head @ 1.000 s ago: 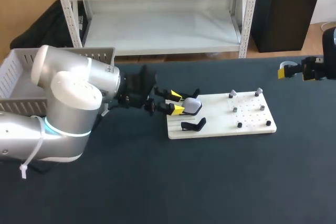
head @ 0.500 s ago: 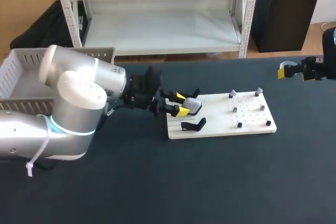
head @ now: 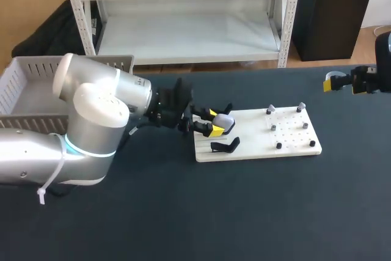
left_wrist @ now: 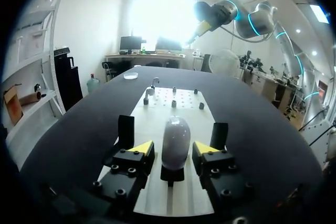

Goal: Pick up each earbud case from the left stands, insert the matching earbuds, close the lid, and place the case in the box.

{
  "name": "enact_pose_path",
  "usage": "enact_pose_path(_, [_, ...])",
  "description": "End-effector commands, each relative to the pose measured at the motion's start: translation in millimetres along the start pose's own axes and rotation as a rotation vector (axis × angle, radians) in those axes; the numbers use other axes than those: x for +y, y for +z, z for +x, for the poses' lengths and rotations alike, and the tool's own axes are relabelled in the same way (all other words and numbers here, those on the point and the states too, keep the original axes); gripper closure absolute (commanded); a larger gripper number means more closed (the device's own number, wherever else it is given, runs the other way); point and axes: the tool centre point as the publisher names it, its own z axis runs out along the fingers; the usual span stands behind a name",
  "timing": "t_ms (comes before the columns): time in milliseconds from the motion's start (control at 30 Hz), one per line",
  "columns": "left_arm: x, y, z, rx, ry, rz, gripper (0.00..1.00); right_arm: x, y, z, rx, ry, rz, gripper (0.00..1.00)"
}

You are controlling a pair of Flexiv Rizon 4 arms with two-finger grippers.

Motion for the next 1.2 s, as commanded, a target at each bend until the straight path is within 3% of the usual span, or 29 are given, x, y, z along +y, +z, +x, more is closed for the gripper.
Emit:
enact_pose_path(33, [3.7, 3, 0.7, 0.002, -0.002, 0.009, 0.55, -1, 0, 0, 0.0, -0.001, -0.002, 0.0])
enact_pose_path(167, [4.4, 4, 1.7, 0.0, -0.006, 0.01, 0.56, -1, 0, 0, 0.0, -0.001, -0.002, 0.0])
enact_pose_path(300, [4.5, 5, 1.6, -0.002, -0.006, 0.013, 0.64, -1, 0, 0, 0.0, -0.001, -0.002, 0.0])
enact_pose_path(400, [4.6, 5, 1.6, -0.003, -0.007, 0.014, 0.79, -1, 0, 0, 0.0, -0.001, -0.002, 0.0])
enact_pose_path(467, [4.8, 4, 1.6, -0.005, -0.007, 0.015, 1.0, -1, 0, 0, 0.0, -0.001, -0.002, 0.0])
enact_pose_path(967, [-4.4, -30, -19.8, -0.069, 0.027, 0.043, 1.0, -1, 0, 0, 0.0, -0.001, -0.002, 0.0])
enact_pose_path(1133, [-4.9, -38, -31.4, -0.05, 0.042, -0.04, 1.0, -1, 0, 0, 0.0, -0.001, -0.002, 0.0])
enact_pose_path(1200, [-3.7, -38, -35.5, -0.074, 0.031, -0.068, 1.0, 16, 13, -1, 0.071, -0.038, 0.013, 0.0])
